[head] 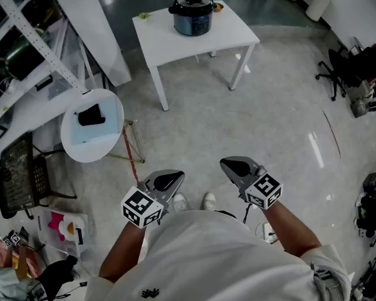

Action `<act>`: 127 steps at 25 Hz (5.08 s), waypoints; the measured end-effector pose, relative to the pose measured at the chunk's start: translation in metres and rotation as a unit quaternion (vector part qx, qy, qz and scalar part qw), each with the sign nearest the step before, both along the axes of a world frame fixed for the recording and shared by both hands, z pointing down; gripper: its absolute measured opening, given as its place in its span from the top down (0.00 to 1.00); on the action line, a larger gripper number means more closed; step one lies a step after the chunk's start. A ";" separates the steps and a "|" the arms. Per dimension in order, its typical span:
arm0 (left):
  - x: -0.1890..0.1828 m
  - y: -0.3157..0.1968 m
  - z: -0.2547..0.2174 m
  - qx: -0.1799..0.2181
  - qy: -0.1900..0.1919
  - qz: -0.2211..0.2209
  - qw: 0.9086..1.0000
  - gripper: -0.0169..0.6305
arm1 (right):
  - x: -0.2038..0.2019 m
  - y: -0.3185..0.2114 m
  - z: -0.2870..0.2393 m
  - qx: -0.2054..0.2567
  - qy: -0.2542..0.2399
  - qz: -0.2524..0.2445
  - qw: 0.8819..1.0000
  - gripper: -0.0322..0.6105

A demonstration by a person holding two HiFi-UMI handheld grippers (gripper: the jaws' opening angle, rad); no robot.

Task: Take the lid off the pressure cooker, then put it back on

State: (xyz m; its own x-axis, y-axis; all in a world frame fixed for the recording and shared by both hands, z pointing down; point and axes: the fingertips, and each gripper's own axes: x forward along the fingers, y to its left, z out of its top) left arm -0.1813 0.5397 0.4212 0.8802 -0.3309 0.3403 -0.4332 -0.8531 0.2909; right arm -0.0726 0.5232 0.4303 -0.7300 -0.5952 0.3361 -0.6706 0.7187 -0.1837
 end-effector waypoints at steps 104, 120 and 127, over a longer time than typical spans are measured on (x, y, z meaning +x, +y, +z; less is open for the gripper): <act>0.227 -0.962 -0.006 0.142 -0.085 0.081 0.983 0.47 | 0.181 -0.563 0.035 -0.039 0.010 0.238 0.970 0.93; 0.244 -0.975 0.015 0.145 -0.135 0.102 0.975 0.54 | 0.192 -0.587 0.041 -0.040 0.011 0.245 0.969 0.93; 0.242 -0.975 0.015 0.147 -0.134 0.104 0.974 0.54 | 0.189 -0.587 0.042 -0.043 0.008 0.247 0.968 0.93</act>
State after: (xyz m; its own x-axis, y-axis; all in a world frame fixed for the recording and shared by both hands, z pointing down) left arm 0.0608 -0.4352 0.4358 0.8315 -0.2732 0.4838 -0.2690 -0.9598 -0.0797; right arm 0.1163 -0.0638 0.4721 -0.3580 -0.8398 0.4082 -0.9317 0.2924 -0.2154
